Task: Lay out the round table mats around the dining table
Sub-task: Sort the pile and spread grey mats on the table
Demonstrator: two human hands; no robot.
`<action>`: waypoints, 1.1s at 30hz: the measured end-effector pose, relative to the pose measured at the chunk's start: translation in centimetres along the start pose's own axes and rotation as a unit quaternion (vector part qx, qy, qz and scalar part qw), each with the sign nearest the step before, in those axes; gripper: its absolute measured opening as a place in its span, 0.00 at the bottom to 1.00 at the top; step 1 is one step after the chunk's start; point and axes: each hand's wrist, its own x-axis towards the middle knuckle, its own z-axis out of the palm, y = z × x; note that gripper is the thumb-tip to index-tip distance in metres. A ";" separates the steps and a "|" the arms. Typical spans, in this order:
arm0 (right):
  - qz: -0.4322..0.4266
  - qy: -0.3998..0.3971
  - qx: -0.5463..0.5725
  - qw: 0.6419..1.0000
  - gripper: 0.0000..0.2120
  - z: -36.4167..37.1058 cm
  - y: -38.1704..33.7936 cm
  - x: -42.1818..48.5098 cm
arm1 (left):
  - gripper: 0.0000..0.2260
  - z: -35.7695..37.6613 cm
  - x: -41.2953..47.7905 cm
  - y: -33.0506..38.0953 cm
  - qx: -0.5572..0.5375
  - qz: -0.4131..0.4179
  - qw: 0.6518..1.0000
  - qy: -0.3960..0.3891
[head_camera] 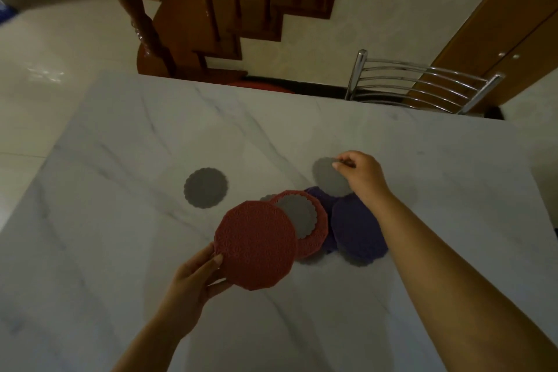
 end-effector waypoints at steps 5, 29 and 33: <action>0.036 -0.040 0.055 0.997 0.12 4.5 -3.3 4.9 | 0.17 -0.6 0.1 0.4 -0.007 0.004 1.000 0.013; -0.106 -0.211 -0.358 0.903 0.36 7.1 -0.2 -6.7 | 0.15 -0.4 -0.3 0.9 -0.016 -0.004 1.000 0.012; -0.076 -0.192 -0.342 0.917 0.37 7.3 -0.4 -6.8 | 0.14 -0.7 -0.7 0.6 -0.018 -0.004 1.000 0.016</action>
